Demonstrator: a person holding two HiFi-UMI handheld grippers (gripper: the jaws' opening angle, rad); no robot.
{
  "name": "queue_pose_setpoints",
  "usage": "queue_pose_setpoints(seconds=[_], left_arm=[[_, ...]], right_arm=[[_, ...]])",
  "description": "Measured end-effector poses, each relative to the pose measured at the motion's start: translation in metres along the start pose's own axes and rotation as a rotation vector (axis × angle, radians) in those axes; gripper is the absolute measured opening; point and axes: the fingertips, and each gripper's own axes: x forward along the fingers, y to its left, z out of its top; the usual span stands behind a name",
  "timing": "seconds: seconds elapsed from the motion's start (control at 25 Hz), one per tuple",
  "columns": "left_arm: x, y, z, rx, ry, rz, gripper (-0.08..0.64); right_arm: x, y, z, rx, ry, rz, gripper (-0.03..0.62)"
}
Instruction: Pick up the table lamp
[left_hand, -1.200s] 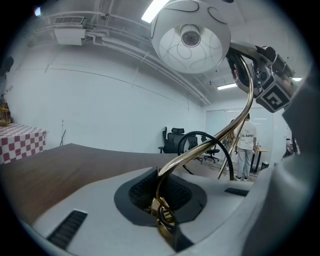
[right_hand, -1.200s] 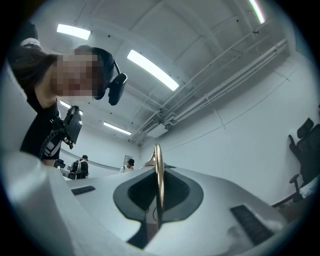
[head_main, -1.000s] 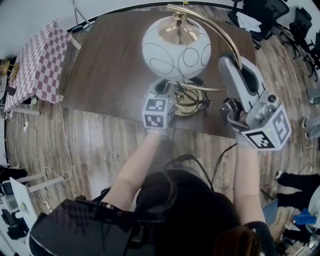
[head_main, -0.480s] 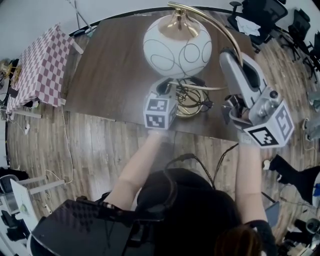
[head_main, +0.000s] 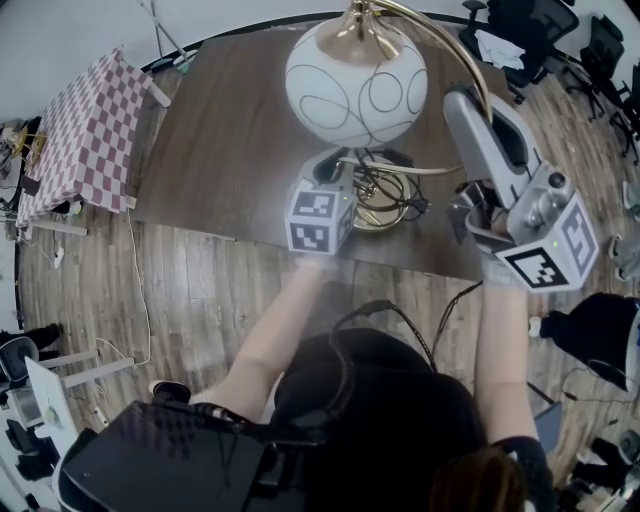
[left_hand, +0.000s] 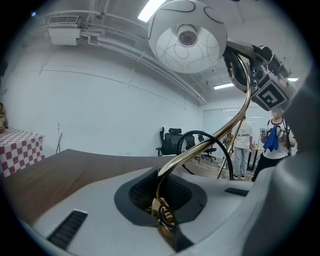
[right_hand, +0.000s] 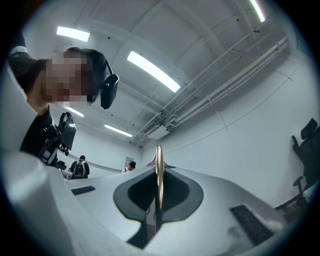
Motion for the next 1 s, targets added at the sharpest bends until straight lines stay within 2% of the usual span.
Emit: queue_pose_setpoints(seconds=[1.0], left_arm=[[0.004,-0.011,0.021,-0.020,0.009,-0.058,0.011]], right_arm=[[0.013,-0.004,0.023,0.005,0.000,0.027,0.002]])
